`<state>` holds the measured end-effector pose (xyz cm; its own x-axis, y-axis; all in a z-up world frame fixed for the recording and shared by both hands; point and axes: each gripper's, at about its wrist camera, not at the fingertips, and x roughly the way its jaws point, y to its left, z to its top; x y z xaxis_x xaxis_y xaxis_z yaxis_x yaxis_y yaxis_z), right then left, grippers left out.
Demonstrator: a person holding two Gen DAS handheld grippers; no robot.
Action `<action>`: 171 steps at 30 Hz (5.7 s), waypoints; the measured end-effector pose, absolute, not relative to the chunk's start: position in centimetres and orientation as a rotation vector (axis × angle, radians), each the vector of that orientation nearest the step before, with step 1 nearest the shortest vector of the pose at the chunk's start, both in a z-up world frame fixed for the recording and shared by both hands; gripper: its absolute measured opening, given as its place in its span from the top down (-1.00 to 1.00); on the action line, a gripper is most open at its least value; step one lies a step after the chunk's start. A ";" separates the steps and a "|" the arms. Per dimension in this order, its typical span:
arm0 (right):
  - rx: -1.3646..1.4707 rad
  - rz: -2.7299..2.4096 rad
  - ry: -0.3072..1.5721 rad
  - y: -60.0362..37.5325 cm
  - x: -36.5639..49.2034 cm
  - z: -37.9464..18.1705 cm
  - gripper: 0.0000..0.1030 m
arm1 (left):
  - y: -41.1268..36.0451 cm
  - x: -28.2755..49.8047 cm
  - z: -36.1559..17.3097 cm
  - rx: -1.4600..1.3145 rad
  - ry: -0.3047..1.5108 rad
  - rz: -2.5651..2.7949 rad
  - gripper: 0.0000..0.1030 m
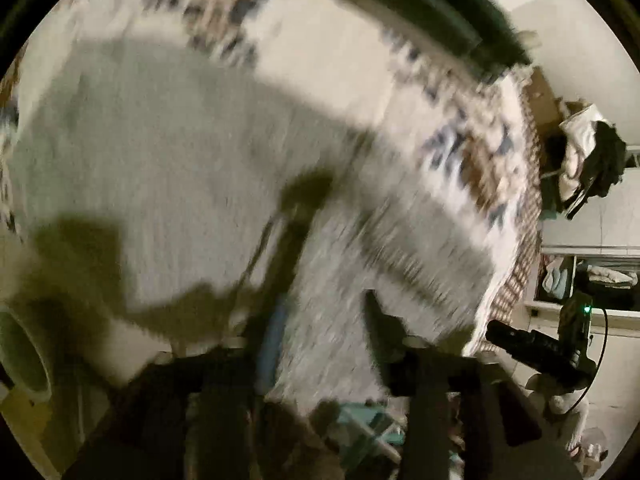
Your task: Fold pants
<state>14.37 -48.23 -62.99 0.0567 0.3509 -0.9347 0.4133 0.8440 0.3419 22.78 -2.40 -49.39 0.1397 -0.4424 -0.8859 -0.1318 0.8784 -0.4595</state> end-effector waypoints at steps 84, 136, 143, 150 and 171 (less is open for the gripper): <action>0.606 -0.193 1.296 -45.6 17.3 -56.6 -1.00 | -16.7 19.6 -40.6 -0.395 0.957 -0.451 0.64; 0.895 -0.166 1.422 -55.1 14.6 -63.8 0.47 | -15.2 33.1 -54.7 -0.334 1.448 -0.384 -0.86; 0.814 -0.163 1.500 -54.7 12.7 -64.3 -0.51 | -14.5 33.0 -56.0 -0.370 1.472 -0.373 -0.86; 0.838 -0.069 1.714 -50.4 10.1 -70.3 -0.60 | -13.5 33.4 -57.3 -0.380 1.497 -0.353 -0.89; 0.809 -0.013 1.426 -52.9 20.8 -64.1 0.40 | -13.0 32.4 -56.4 -0.364 1.465 -0.369 -0.89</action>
